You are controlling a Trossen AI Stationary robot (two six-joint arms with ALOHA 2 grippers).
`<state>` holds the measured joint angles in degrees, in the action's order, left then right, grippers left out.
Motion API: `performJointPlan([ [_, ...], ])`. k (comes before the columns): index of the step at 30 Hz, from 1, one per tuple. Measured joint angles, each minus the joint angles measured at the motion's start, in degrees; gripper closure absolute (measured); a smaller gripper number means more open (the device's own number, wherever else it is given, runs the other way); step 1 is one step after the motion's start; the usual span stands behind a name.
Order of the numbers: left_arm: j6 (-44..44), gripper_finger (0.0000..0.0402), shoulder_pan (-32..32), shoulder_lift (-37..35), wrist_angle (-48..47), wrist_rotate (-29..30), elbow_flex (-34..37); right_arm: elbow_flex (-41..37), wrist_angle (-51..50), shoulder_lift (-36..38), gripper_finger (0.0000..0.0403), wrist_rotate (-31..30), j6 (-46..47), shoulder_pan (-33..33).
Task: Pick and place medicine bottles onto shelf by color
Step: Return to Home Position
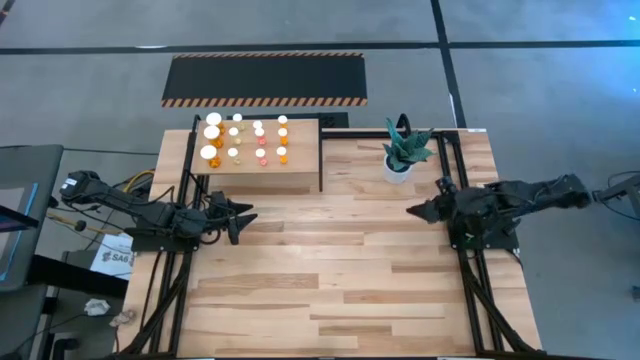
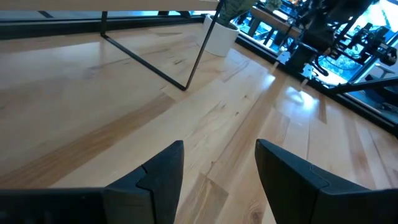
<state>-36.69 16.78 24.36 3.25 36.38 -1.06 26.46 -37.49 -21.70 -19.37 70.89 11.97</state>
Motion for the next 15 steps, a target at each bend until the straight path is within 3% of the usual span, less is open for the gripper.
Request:
performJointPlan([
  [3, 0.0, 0.0215, 0.0, 0.0, 0.0, 0.0, 0.0, -4.28, 2.96, 4.96, 0.0154, 0.02, 5.26, -3.88],
  [6, 0.0, 0.0215, 0.0, 0.01, 0.0, 0.0, 0.0, -8.26, 6.23, 10.24, 0.0154, -0.05, 2.33, -6.64],
  [15, 0.0, 0.0215, 0.0, 0.02, 0.02, -0.02, 0.0, -17.22, 35.38, 18.92, 0.0154, 0.03, -35.65, -9.7],
])
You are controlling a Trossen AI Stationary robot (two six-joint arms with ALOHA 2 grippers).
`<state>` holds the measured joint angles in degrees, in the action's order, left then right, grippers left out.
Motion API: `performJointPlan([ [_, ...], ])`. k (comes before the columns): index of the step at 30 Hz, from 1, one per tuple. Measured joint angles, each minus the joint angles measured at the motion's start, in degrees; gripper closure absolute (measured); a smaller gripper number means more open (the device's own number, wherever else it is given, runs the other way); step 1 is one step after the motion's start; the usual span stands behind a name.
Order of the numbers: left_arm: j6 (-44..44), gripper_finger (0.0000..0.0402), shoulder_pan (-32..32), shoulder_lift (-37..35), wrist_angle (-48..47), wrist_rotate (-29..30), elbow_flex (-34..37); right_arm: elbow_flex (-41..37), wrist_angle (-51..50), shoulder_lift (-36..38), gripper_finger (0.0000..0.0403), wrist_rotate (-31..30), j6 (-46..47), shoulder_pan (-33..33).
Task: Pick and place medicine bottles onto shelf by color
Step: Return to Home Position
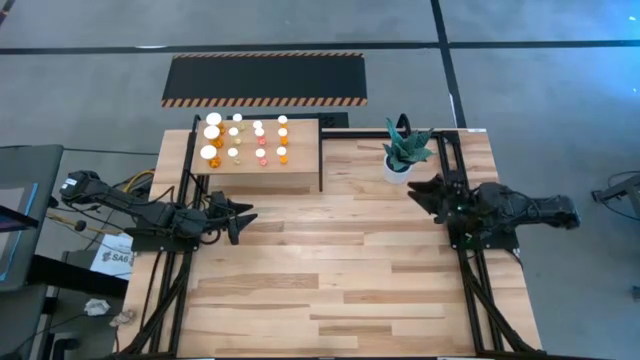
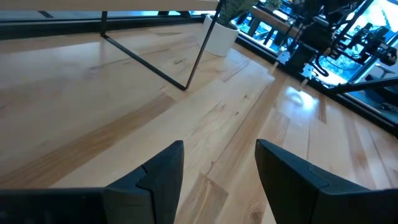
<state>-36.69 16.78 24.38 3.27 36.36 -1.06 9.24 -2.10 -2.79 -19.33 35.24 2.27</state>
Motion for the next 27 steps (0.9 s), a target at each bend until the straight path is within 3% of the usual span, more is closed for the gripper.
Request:
performJointPlan([
  [5, 0.0, 0.0215, 0.0, -0.01, 0.0, 0.0, 0.0, -1.48, 8.02, 2.62, 0.0154, 0.58, -7.15, -1.71],
  [11, 0.0, 0.0215, 0.0, 0.0, 0.0, 0.0, -0.02, -4.91, 15.43, 2.69, 0.0154, 7.89, -16.74, -4.89],
  [16, 0.0, 0.0215, 0.0, -0.02, 0.0, 0.01, -0.02, -8.25, 19.21, 2.69, 0.0154, 9.37, -20.43, -7.74],
  [27, 0.0, 0.0215, 0.0, -0.01, 0.01, 0.0, -0.02, -8.79, 18.83, 2.67, 0.0154, 10.41, -27.14, -20.71],
])
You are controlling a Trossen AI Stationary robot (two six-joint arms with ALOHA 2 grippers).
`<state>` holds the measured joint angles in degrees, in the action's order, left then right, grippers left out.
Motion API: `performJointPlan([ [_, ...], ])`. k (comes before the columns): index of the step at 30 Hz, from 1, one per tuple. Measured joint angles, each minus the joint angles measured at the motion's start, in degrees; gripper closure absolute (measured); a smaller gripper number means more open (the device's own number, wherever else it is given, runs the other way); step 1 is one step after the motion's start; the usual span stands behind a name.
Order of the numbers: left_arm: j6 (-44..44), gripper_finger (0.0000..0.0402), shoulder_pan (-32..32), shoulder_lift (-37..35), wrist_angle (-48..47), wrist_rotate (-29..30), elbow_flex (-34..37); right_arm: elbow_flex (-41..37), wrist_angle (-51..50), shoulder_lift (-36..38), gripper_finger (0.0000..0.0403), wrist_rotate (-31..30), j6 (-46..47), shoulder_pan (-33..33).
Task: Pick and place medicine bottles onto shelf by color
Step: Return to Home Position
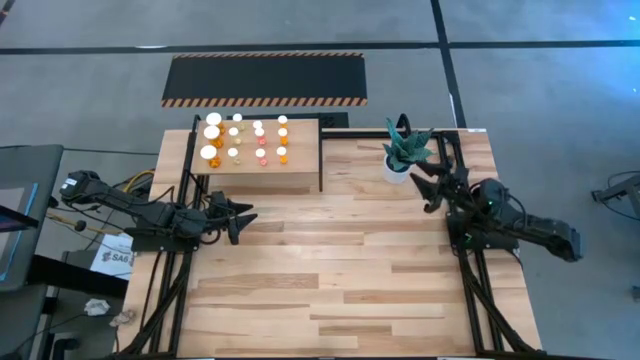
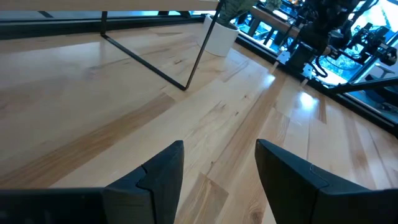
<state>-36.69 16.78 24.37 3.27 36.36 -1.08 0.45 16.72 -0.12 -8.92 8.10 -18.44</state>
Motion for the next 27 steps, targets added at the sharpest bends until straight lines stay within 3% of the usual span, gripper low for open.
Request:
performJointPlan([
  [14, 0.0, 0.0215, 0.0, -0.01, 0.01, 0.0, 0.0, -0.07, -1.28, 0.0, 0.0154, 0.17, 3.94, -14.22],
  [27, 0.0, 0.0215, 0.02, -0.01, 0.01, 0.0, 0.0, -0.11, -1.71, -0.02, 0.0154, 0.04, 7.43, -15.73],
])
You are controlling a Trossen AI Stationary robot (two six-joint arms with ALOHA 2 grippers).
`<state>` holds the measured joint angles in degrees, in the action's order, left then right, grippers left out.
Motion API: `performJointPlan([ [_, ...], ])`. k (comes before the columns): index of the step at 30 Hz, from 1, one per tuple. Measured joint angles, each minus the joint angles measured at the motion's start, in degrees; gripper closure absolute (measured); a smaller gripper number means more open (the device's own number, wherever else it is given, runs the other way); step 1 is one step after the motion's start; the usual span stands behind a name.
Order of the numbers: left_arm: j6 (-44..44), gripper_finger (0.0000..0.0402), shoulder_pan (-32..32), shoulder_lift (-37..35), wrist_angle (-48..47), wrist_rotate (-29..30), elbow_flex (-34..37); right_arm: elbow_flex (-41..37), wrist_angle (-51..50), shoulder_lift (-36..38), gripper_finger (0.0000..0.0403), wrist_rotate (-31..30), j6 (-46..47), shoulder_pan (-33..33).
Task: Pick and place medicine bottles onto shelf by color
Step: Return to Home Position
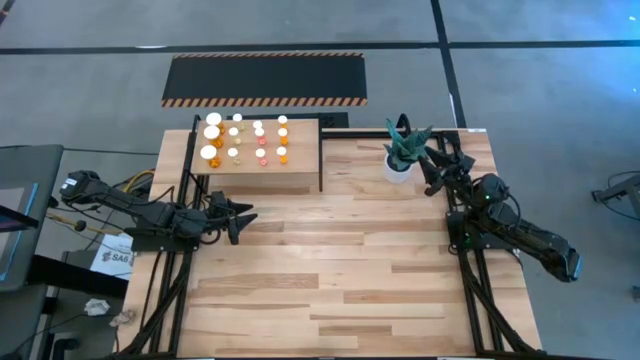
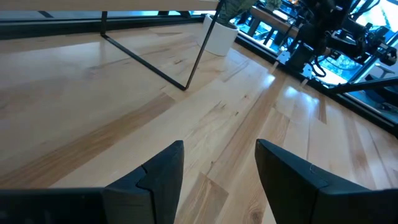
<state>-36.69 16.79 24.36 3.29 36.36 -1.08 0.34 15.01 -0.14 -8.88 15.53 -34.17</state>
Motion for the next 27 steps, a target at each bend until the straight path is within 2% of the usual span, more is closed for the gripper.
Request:
performJointPlan([
  [20, 0.1, 0.0215, 0.01, -0.28, 0.0, 0.0, 0.0, -0.07, 0.0, 0.0, 0.0154, -0.17, 0.0, 0.0],
  [27, 14.44, 0.0215, -0.73, -8.52, 0.35, -0.09, 0.07, -0.09, -0.01, 0.0, 0.0154, -0.17, -0.02, 0.0],
])
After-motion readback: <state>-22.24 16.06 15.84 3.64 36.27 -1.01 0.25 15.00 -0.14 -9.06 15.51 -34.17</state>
